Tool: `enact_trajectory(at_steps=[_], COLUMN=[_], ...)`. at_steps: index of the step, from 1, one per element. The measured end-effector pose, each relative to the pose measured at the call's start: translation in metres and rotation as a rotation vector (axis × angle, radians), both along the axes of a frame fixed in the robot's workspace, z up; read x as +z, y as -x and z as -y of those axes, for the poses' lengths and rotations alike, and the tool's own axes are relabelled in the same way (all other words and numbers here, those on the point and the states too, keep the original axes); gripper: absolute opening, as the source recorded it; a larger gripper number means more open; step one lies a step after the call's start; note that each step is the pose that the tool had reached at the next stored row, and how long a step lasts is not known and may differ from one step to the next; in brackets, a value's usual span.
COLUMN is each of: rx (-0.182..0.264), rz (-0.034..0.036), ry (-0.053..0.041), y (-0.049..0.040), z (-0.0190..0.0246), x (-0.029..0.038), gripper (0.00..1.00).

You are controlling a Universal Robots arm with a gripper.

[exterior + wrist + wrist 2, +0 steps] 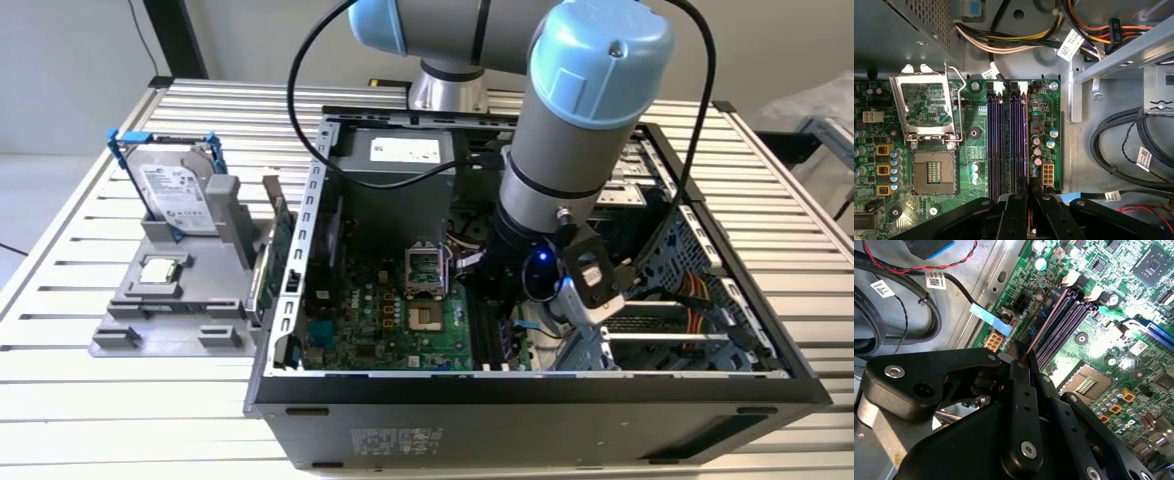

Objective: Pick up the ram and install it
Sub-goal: 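Insert the ram into the slot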

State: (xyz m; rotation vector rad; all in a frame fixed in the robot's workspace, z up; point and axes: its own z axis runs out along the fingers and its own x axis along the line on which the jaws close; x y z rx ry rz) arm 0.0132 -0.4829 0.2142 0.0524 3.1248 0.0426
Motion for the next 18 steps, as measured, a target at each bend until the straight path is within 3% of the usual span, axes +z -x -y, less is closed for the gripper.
enact_trajectory(at_steps=[18], rx=[0.000], rz=[-0.0022], ry=[0.0091], y=[0.0000], z=[0.0001], x=[0.0007], gripper=[0.00])
